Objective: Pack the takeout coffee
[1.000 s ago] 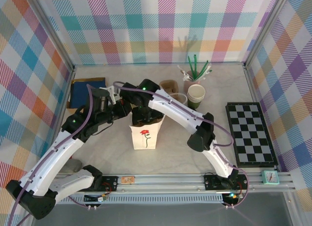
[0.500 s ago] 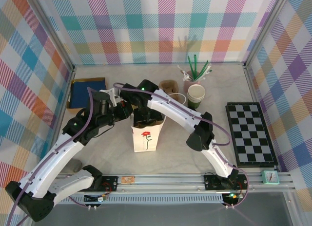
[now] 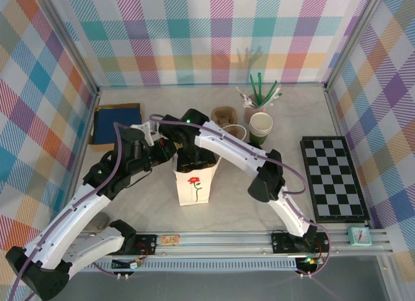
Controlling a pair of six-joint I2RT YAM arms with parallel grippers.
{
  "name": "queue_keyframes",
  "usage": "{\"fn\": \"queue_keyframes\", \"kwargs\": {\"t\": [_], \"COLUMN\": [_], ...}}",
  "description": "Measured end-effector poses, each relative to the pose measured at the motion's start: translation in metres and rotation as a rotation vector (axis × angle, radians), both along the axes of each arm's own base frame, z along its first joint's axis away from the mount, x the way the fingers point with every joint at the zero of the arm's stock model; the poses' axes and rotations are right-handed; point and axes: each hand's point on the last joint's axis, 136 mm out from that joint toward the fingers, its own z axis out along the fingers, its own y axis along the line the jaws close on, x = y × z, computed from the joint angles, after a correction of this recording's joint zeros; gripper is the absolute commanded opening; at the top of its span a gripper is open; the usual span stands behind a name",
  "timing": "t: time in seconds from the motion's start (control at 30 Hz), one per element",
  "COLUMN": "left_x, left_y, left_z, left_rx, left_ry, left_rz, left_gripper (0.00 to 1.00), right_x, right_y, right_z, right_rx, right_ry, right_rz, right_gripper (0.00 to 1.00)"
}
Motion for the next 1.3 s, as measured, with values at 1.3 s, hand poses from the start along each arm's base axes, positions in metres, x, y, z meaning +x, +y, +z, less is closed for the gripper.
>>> {"fn": "queue_keyframes", "kwargs": {"t": [1.3], "left_x": [-0.004], "left_y": [-0.018], "left_z": [-0.009], "left_rx": [-0.062], "left_ry": [-0.040], "left_rz": [0.039], "left_gripper": [0.00], "right_x": [-0.039], "right_y": [-0.045], "right_z": [-0.001], "right_rx": [-0.056], "right_ry": [0.113], "right_rz": [-0.007], "right_gripper": [0.46]}}
